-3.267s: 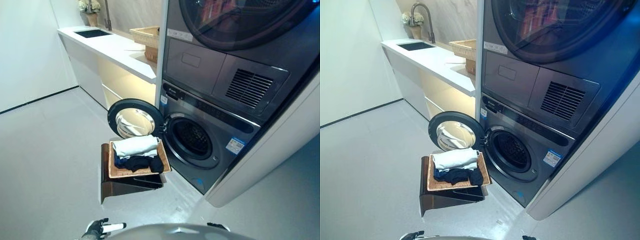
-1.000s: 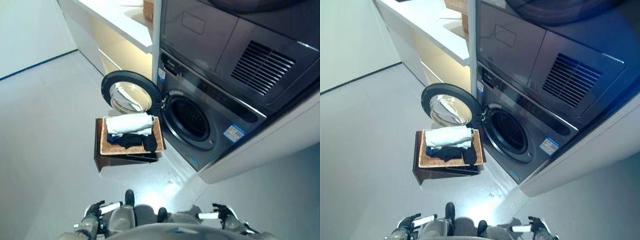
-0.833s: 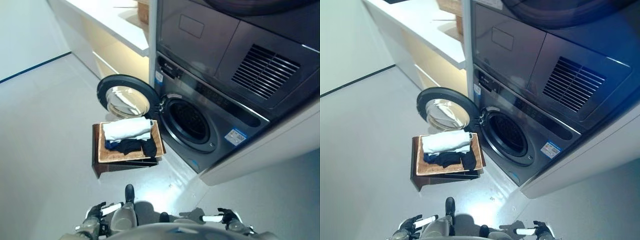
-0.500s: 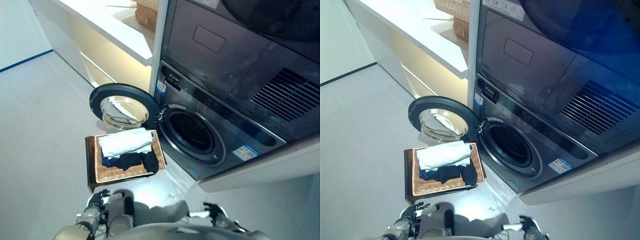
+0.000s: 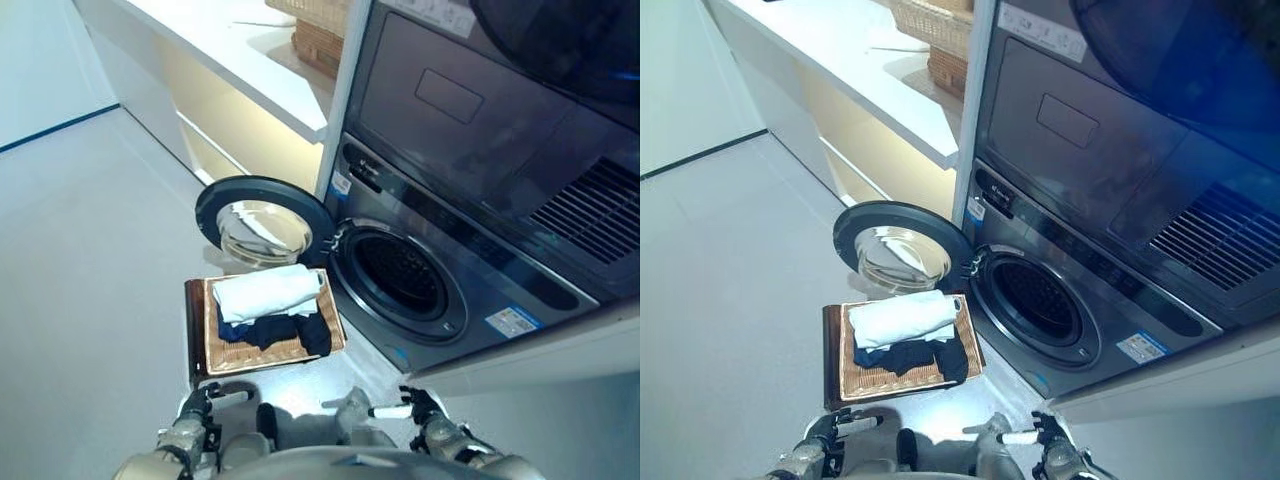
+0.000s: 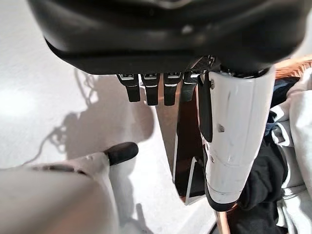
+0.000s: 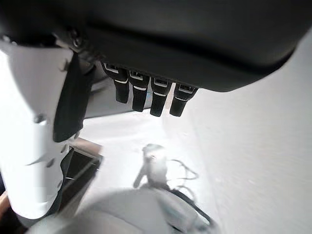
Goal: Pick up the clothes and place them into the washing machine
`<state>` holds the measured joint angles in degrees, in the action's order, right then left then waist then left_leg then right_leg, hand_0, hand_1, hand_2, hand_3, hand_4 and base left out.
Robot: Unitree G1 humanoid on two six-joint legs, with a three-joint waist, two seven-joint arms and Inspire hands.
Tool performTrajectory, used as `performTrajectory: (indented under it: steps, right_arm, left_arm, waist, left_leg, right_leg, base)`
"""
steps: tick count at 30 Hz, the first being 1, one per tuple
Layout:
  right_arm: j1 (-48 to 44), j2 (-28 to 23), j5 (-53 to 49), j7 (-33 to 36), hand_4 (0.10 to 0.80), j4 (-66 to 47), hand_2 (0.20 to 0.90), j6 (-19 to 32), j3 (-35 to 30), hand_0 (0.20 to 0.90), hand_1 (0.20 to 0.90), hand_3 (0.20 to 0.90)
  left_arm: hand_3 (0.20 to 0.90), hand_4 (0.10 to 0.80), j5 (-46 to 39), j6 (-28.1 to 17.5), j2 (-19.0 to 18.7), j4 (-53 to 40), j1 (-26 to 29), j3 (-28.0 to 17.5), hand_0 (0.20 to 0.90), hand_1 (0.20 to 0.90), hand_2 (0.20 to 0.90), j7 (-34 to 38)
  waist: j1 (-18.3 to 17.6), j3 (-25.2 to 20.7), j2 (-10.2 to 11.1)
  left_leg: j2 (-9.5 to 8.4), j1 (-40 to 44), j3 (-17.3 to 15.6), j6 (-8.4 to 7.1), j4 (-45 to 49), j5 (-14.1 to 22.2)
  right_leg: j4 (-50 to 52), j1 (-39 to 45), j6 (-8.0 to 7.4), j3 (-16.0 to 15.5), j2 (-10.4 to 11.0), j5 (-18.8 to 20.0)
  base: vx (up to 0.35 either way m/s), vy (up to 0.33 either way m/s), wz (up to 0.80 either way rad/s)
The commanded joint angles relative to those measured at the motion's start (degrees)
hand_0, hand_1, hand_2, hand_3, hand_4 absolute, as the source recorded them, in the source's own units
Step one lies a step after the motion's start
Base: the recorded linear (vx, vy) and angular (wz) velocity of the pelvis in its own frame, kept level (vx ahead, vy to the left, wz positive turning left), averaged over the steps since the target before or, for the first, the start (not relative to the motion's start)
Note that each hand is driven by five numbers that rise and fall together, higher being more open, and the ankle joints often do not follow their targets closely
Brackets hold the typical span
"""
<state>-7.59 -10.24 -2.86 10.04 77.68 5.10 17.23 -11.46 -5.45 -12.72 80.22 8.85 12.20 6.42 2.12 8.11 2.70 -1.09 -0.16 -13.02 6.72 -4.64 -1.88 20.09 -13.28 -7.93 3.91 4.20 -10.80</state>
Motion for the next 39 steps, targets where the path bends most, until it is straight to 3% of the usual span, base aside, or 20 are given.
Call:
performTrajectory:
  steps: [1,2,3,6,11,18,21,25,26,29,34,39]
  right_arm:
    - [-3.4,-3.0,1.0,0.9,0.8,-1.3,0.9,0.4,-0.2,0.9,0.9,0.9]
    - [-3.5,-3.0,1.0,0.9,0.8,-1.3,0.9,0.4,-0.2,0.9,0.9,0.9]
    - [-3.6,-3.1,0.9,1.1,0.8,-0.8,0.9,0.3,-0.4,0.9,0.9,0.9]
    - [-2.5,-3.3,1.1,1.0,0.8,-0.4,0.9,0.0,-0.5,0.9,0.9,0.9]
    - [-2.6,-4.6,3.1,0.9,0.8,0.3,0.9,0.0,0.1,0.9,0.9,0.9]
    - [-4.4,-4.6,6.1,2.1,0.8,-2.6,0.9,0.2,2.2,0.9,0.9,0.9]
    - [-8.3,-5.7,12.6,4.3,0.8,-8.6,0.9,-0.4,5.7,0.9,0.9,0.9]
    - [-16.9,-9.8,30.3,6.8,0.8,-15.0,0.9,-2.6,13.8,0.9,0.9,0.9]
    - [-16.9,-9.8,30.3,6.8,0.8,-15.0,0.9,-2.6,13.8,0.9,0.9,0.9]
    - [-26.1,-9.8,44.2,9.2,0.8,-13.9,0.9,-5.4,20.8,0.9,0.9,0.9]
    - [-34.2,-6.3,51.3,9.2,0.8,-12.0,0.9,-8.2,25.8,0.9,0.9,0.9]
    - [-36.6,-3.3,52.8,9.5,0.8,-10.1,0.9,-9.4,27.5,0.9,0.9,0.9]
  left_arm:
    - [0.9,0.8,-0.1,-2.0,-1.1,0.1,3.5,-1.7,0.9,0.9,0.9,1.7]
    - [0.9,0.8,-0.1,-2.0,-1.1,0.1,3.5,-1.7,0.9,0.9,0.9,1.7]
    - [0.9,0.8,-2.0,-2.1,-0.6,0.0,3.6,-1.7,0.9,0.9,0.9,1.4]
    - [0.9,0.8,-3.3,-2.2,0.5,-0.3,2.9,-1.7,0.9,0.9,0.9,1.3]
    - [0.9,0.8,-1.1,-2.0,3.4,-0.5,2.0,1.3,0.9,0.9,0.9,0.0]
    - [0.9,0.8,0.0,-2.1,2.9,-0.6,1.6,0.7,0.9,0.9,0.9,0.8]
    - [0.9,0.8,0.2,-2.5,3.2,-1.7,1.6,0.7,0.9,0.9,0.9,2.6]
    - [0.9,0.8,0.0,-3.4,3.6,-3.5,2.2,1.2,0.9,0.9,0.9,3.4]
    - [0.9,0.8,0.0,-3.4,3.6,-3.5,2.2,1.2,0.9,0.9,0.9,3.4]
    - [0.9,0.8,-0.6,-4.0,4.3,-4.0,3.6,2.4,0.9,0.9,0.9,3.9]
    - [0.9,0.8,-2.4,-3.4,4.3,-3.2,4.4,2.8,0.9,0.9,0.9,4.4]
    - [0.9,0.8,-3.3,-3.1,4.2,-2.8,5.1,3.4,0.9,0.9,0.9,4.8]
  waist:
    - [-0.2,1.9,-0.6]
    - [-0.2,2.1,-0.7]
    - [-0.4,2.1,0.2]
    - [-1.2,0.8,0.4]
    - [-1.5,-2.0,-0.6]
    - [-0.8,-2.5,-1.3]
    - [-0.7,-2.1,-1.6]
    - [-0.2,-0.8,-1.7]
    - [-0.2,-0.8,-1.7]
    - [1.0,0.1,-1.4]
    - [2.8,1.3,-0.6]
    - [4.3,2.4,0.1]
  left_leg:
    - [4.1,2.1,1.7,-8.15,3.6,2.9]
    - [4.1,2.1,1.7,-8.15,3.7,3.0]
    - [5.32,1.9,1.1,-8.76,5.7,3.8]
    - [5.58,3.7,1.7,-9.08,4.0,3.3]
    - [4.68,4.5,3.4,-9.09,-0.4,2.2]
    - [3.89,4.8,3.5,-9.02,-0.4,3.0]
    - [3.65,4.7,3.5,-8.98,-0.4,3.0]
    - [3.33,4.1,3.7,-8.81,-0.4,3.0]
    - [3.33,4.1,3.7,-8.81,-0.4,3.0]
    - [2.96,3.1,4.1,-8.56,-0.4,3.0]
    - [2.67,2.4,4.8,-8.16,-0.4,2.8]
    - [2.75,1.6,6.3,-7.97,-0.4,2.3]
  right_leg:
    - [-14.0,3.7,0.15,0.6,1.9,14.1]
    - [-14.0,3.8,0.15,0.5,2.0,14.1]
    - [-12.1,4.0,0.51,0.2,1.1,13.5]
    - [-12.8,5.7,1.06,-1.7,0.8,12.9]
    - [-18.4,9.6,1.02,-4.4,1.6,13.6]
    - [-20.7,11.1,0.81,-3.6,2.5,14.3]
    - [-20.9,11.2,0.6,-3.2,2.8,14.5]
    - [-20.7,10.5,0.19,-3.0,3.2,14.9]
    - [-20.7,10.5,0.19,-3.0,3.2,14.9]
    - [-20.5,9.6,-0.25,-3.1,3.7,15.3]
    - [-19.1,8.6,-0.42,-3.3,4.0,15.2]
    - [-17.1,7.8,-0.37,-4.1,4.1,14.5]
  base:
    - [0.1,-0.124,-0.01]
    - [0.174,-0.278,0.21]
    - [0.129,-0.218,0.36]
    - [0.148,-0.156,0.63]
    - [0.125,-0.054,0.4]
    - [0.037,0.016,-0.01]
    - [-0.016,0.047,-0.02]
    - [-0.061,0.058,-0.06]
    - [-0.08,0.059,-0.01]
    - [-0.066,0.052,0.02]
    - [-0.048,0.042,0.06]
    - [-0.032,0.02,0.15]
